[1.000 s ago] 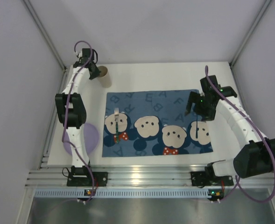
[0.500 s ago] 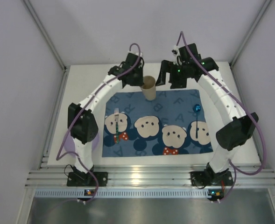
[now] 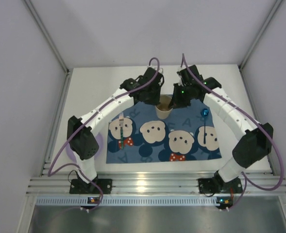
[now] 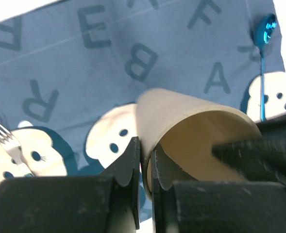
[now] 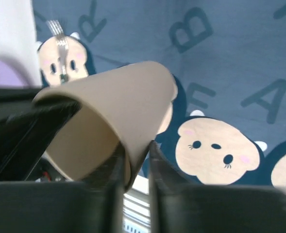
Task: Set the dinner table for one person
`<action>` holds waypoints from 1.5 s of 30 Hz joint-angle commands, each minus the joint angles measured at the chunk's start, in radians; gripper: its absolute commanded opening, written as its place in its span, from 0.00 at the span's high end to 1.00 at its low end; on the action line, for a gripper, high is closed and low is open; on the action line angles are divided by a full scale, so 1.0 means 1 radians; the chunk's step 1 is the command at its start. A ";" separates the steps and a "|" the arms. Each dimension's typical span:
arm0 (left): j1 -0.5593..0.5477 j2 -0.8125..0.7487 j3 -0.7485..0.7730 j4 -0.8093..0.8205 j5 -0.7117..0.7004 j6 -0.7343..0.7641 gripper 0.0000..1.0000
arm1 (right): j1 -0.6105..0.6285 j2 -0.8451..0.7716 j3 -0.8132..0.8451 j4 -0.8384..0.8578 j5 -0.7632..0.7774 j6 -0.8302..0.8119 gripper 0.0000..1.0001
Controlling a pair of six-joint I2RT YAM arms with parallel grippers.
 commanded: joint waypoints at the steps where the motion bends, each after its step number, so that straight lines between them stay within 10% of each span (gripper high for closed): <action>1: 0.016 -0.104 0.029 0.026 -0.046 -0.036 1.00 | 0.005 -0.067 -0.077 -0.045 0.086 -0.049 1.00; 4: 0.000 -0.107 0.029 0.020 -0.049 -0.048 0.84 | 0.010 -0.075 -0.083 -0.039 0.100 -0.047 1.00; 10: -0.012 -0.141 0.033 -0.012 -0.125 -0.073 0.08 | 0.001 -0.014 0.047 -0.105 0.238 -0.099 1.00; 18: 0.023 -0.289 -0.035 -0.138 -0.321 -0.128 0.03 | -0.156 0.104 0.081 -0.081 0.309 -0.154 1.00; 26: 0.317 -0.651 -0.499 -0.130 -0.241 -0.246 0.05 | -0.346 0.233 0.120 0.016 0.244 -0.125 1.00; 36: 0.354 -0.716 -0.716 -0.171 -0.260 -0.220 0.06 | -0.357 0.343 0.173 0.033 0.281 -0.102 0.99; 40: 0.377 -0.710 -0.804 -0.135 -0.231 -0.255 0.07 | -0.354 0.327 0.164 0.024 0.280 -0.099 0.35; 45: 0.394 -0.647 -0.850 -0.099 -0.222 -0.251 0.09 | -0.336 0.238 0.187 -0.015 0.261 -0.082 0.16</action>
